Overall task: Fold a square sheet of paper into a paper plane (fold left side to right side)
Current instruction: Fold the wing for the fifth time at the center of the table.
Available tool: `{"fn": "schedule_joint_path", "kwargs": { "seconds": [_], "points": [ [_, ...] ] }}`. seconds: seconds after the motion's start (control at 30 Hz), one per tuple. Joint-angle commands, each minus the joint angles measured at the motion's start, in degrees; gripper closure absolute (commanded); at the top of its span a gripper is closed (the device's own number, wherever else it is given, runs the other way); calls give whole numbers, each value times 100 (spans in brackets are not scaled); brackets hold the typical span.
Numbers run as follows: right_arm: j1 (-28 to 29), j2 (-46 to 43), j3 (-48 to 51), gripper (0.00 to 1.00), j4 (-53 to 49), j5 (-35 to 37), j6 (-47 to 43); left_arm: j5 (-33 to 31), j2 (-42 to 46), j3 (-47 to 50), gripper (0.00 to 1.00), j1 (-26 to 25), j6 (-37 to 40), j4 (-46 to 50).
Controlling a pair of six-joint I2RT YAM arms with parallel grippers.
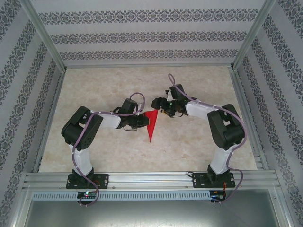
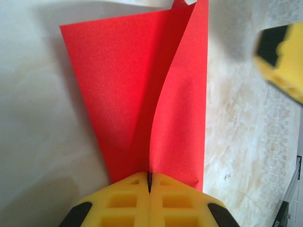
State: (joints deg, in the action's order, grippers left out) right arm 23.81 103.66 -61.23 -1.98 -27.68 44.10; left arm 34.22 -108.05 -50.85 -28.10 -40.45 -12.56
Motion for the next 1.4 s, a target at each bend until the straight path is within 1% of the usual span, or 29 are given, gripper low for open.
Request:
{"fn": "schedule_joint_path", "kwargs": {
  "seconds": [0.0, 0.03, 0.1, 0.2, 0.3, 0.37, 0.4, 0.6, 1.37],
  "points": [
    [-9, -399, 335, 27, -25, 156, -128, -162, -74, 145, 100, 41, 143, 148],
    [16, -431, 426, 34, 61, 90, -90, -170, -75, 146, 100, 41, 158, 163],
    [101, -441, 599, 54, 303, -61, 32, -203, -68, 122, 100, 41, 168, 199],
    [248, -347, 701, 77, 505, -116, 142, -249, -59, 119, 100, 41, 190, 261],
    [364, -143, 623, 94, 593, -172, 169, -308, -33, 126, 100, 40, 198, 319],
    [419, -21, 557, 99, 640, -193, 178, -329, -14, 135, 100, 41, 213, 350],
    [430, 38, 516, 100, 646, -172, 170, -337, 2, 140, 100, 39, 213, 359],
    [468, 367, 339, 100, 591, -128, 90, -406, 35, 149, 100, 41, 217, 427],
    [475, 870, 94, 100, 279, -74, -155, -624, 39, 203, 100, 35, 309, 632]
  ]
}}
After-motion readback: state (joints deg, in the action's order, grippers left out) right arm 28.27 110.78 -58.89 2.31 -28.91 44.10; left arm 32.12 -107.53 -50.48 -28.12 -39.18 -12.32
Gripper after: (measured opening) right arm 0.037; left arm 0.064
